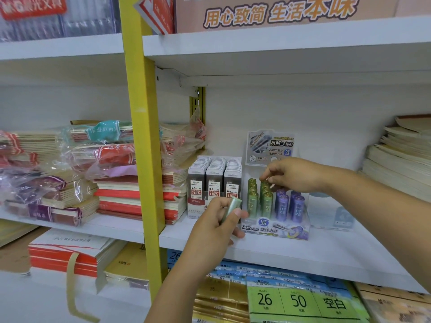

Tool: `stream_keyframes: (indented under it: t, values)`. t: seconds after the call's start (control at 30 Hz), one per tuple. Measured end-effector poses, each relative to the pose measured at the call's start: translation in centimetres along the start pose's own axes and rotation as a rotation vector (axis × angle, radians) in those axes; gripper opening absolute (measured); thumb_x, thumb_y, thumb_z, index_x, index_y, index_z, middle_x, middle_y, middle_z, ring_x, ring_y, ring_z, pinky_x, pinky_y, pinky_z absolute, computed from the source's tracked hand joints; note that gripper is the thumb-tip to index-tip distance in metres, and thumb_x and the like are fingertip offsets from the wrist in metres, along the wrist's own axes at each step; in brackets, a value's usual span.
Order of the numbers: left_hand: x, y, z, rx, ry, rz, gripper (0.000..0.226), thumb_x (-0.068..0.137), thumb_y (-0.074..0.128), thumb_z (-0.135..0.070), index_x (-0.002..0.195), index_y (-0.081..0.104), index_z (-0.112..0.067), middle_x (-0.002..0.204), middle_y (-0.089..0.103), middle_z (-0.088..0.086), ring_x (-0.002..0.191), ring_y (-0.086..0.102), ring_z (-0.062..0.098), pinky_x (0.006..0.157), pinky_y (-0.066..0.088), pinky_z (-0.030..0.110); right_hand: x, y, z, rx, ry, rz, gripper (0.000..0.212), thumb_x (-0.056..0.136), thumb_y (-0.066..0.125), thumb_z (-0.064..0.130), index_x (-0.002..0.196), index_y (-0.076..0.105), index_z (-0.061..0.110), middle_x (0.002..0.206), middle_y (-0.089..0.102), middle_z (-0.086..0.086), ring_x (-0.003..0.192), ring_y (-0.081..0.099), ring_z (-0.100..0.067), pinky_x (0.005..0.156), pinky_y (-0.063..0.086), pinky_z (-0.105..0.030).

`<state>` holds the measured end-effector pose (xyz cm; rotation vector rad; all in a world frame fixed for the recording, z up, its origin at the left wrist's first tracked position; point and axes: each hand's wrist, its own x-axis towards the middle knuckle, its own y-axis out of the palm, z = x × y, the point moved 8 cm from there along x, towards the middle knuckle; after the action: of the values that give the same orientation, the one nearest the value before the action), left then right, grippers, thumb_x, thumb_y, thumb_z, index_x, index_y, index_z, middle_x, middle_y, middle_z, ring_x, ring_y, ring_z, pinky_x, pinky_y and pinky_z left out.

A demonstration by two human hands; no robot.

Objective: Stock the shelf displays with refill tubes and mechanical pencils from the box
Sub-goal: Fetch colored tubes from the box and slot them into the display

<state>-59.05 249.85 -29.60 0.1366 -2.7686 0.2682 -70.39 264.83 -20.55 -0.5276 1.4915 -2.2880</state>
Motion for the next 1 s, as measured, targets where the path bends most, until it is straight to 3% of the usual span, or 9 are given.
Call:
stream_keyframes:
  t: [0.07, 0.17, 0.23, 0.37, 0.5, 0.57, 0.67, 0.8, 1.0]
  values:
    - [-0.1, -0.1, -0.3, -0.009, 0.012, -0.012, 0.007, 0.101, 0.052, -0.035, 0.103, 0.057, -0.039, 0.101, 0.074, -0.014, 0.075, 0.069, 0.007, 0.064, 0.051, 0.017, -1.1, -1.3, 0.7, -0.02, -0.086, -0.163, 0.026, 0.099, 0.051, 0.017, 0.121, 0.063, 0.025, 0.117, 0.064, 0.006, 0.099, 0.06, -0.007, 0.09, 0.047, -0.021]
    - [-0.3, -0.5, -0.8, -0.027, 0.045, -0.05, 0.017, 0.099, 0.057, -0.033, 0.1, 0.063, -0.048, 0.089, 0.072, -0.009, 0.066, 0.062, 0.004, 0.059, 0.049, 0.017, -4.5, -2.9, 2.9, 0.116, -0.251, -0.403, 0.024, 0.096, 0.056, 0.018, 0.111, 0.067, 0.033, 0.097, 0.064, 0.026, 0.087, 0.056, 0.014, 0.074, 0.04, -0.002]
    - [-0.4, -0.3, -1.3, -0.006, 0.073, -0.039, 0.016, 0.098, 0.059, -0.033, 0.104, 0.066, -0.046, 0.081, 0.068, -0.011, 0.062, 0.056, 0.002, 0.056, 0.045, 0.016, -6.4, -1.6, 4.4, 0.246, -0.307, -0.318, 0.021, 0.092, 0.061, 0.025, 0.104, 0.067, 0.041, 0.09, 0.066, 0.027, 0.088, 0.059, 0.012, 0.075, 0.045, -0.005]
    - [-0.5, 0.6, -1.6, -0.001, 0.057, 0.019, 0.014, 0.094, 0.065, -0.03, 0.106, 0.062, -0.037, 0.083, 0.068, -0.015, 0.064, 0.056, -0.002, 0.06, 0.044, 0.017, -8.0, 1.6, 5.7, 0.427, -0.28, -0.133, 0.022, 0.087, 0.068, 0.022, 0.106, 0.071, 0.031, 0.092, 0.072, 0.005, 0.087, 0.067, -0.022, 0.081, 0.056, -0.037]
    - [-0.9, 0.5, -1.3, -0.187, 0.014, 0.047, 0.021, 0.092, 0.069, -0.013, 0.109, 0.062, -0.022, 0.096, 0.072, -0.006, 0.085, 0.071, 0.012, 0.069, 0.055, 0.023, -8.3, 1.3, 3.8, 0.618, -0.196, -0.211, 0.012, 0.087, 0.068, 0.015, 0.096, 0.072, 0.023, 0.076, 0.073, -0.001, 0.065, 0.067, -0.016, 0.06, 0.056, -0.025]
    - [-0.9, -0.3, -1.2, -0.286, 0.021, 0.001, 0.019, 0.092, 0.068, -0.008, 0.107, 0.067, -0.019, 0.098, 0.074, -0.001, 0.091, 0.073, 0.019, 0.073, 0.058, 0.026, -8.3, 1.4, 2.7, 0.654, -0.157, -0.192, 0.009, 0.088, 0.067, 0.018, 0.096, 0.071, 0.021, 0.072, 0.072, -0.004, 0.061, 0.064, -0.014, 0.059, 0.054, -0.025]
    - [-0.7, -0.9, -1.2, -0.335, 0.054, -0.063, 0.02, 0.091, 0.068, -0.007, 0.11, 0.066, -0.014, 0.091, 0.075, 0.006, 0.088, 0.074, 0.024, 0.073, 0.059, 0.027, -8.5, 1.8, 2.4, 0.576, -0.179, -0.117, 0.009, 0.088, 0.066, 0.022, 0.094, 0.07, 0.026, 0.079, 0.073, -0.002, 0.071, 0.069, -0.016, 0.067, 0.056, -0.028]
    - [-0.3, -1.0, -1.8, -0.25, 0.105, -0.096, 0.018, 0.088, 0.071, -0.009, 0.102, 0.059, -0.009, 0.081, 0.073, 0.005, 0.079, 0.075, 0.023, 0.069, 0.059, 0.026, -9.0, 0.8, 3.6, 0.288, -0.277, -0.204, 0.016, 0.078, 0.076, 0.031, 0.091, 0.07, 0.038, 0.088, 0.067, 0.019, 0.081, 0.064, -0.003, 0.073, 0.052, -0.023]
    - [-0.1, -1.1, -2.8, -0.2, 0.146, -0.176, 0.035, 0.075, 0.074, -0.037, 0.096, 0.064, -0.011, 0.079, 0.075, 0.008, 0.067, 0.071, 0.018, 0.061, 0.056, 0.024, -8.9, 1.6, 6.4, 0.084, -0.46, -0.277, 0.031, 0.078, 0.078, 0.02, 0.096, 0.063, 0.039, 0.088, 0.064, 0.02, 0.084, 0.06, 0.001, 0.071, 0.048, -0.015]
